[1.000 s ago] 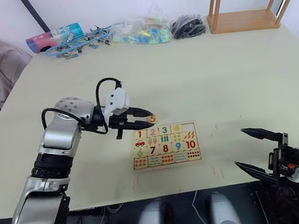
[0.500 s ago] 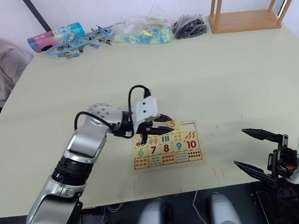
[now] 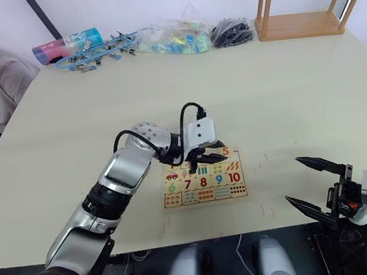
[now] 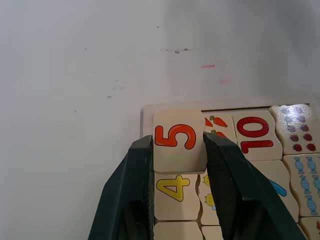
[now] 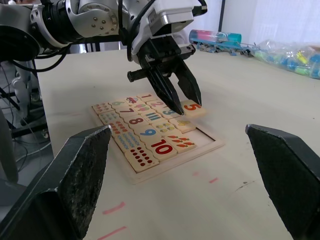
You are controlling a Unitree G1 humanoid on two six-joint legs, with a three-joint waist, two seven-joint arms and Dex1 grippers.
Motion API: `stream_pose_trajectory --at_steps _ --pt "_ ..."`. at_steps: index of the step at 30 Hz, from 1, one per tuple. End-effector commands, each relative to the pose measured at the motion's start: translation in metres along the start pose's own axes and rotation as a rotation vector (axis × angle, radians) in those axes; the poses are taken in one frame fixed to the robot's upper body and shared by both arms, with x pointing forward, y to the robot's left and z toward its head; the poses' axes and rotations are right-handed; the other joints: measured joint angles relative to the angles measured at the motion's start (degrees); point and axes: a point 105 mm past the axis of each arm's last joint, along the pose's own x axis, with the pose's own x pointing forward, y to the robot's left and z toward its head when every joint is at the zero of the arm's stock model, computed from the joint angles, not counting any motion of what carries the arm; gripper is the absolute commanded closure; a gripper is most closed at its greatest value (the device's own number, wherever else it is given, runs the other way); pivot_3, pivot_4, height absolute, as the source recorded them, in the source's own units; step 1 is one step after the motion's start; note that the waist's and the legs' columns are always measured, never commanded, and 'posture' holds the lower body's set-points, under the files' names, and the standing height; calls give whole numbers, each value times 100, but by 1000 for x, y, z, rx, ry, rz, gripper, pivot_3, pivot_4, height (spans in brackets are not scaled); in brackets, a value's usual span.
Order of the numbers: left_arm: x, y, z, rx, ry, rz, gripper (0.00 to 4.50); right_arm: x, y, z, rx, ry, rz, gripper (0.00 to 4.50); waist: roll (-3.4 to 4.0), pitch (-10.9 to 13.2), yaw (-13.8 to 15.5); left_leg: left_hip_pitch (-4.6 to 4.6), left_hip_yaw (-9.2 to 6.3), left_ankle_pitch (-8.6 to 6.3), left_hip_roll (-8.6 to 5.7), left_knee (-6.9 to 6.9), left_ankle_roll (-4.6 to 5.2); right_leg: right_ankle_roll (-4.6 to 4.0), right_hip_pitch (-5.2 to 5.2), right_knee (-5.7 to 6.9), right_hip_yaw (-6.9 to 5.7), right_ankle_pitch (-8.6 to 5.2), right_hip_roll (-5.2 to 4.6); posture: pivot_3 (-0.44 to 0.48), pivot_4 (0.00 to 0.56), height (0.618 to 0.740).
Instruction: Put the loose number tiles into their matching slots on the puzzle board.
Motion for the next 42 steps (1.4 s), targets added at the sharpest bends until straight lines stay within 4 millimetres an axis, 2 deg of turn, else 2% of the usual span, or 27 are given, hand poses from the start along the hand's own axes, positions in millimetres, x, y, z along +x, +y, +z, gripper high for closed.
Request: stream_pose_trajectory --at_steps 1,7,14,24,35,42 --pt "-1 3 12 44 -6 2 3494 0 0 6 -39 -14 0 0 0 0 1 0 0 0 0 0 0 0 0 0 0 0 0 0 150 737" --pt "4 3 10 34 13 -16 3494 1 1 5 -43 -17 -7 0 0 0 3 0 0 0 0 0 0 0 0 0 0 0 -1 0 150 737" --pt "8 4 12 146 10 10 3494 2 3 4 -41 -20 -9 0 0 1 3 0 1 0 0 0 0 0 0 -1 1 0 -1 0 150 737" --pt "13 3 9 83 79 -78 3494 4 3 2 -47 -24 -16 0 0 1 2 -1 1 0 -1 0 0 0 0 -1 1 0 0 0 150 737" --pt "18 9 14 81 116 -35 3494 4 5 1 -48 -27 -25 0 0 1 2 -1 0 0 -1 0 0 0 0 -2 1 0 0 0 150 737" --pt "19 7 9 66 158 -49 3494 4 5 0 -51 -26 -31 0 0 1 3 -1 0 0 -1 0 0 0 0 -1 1 0 0 0 150 737"
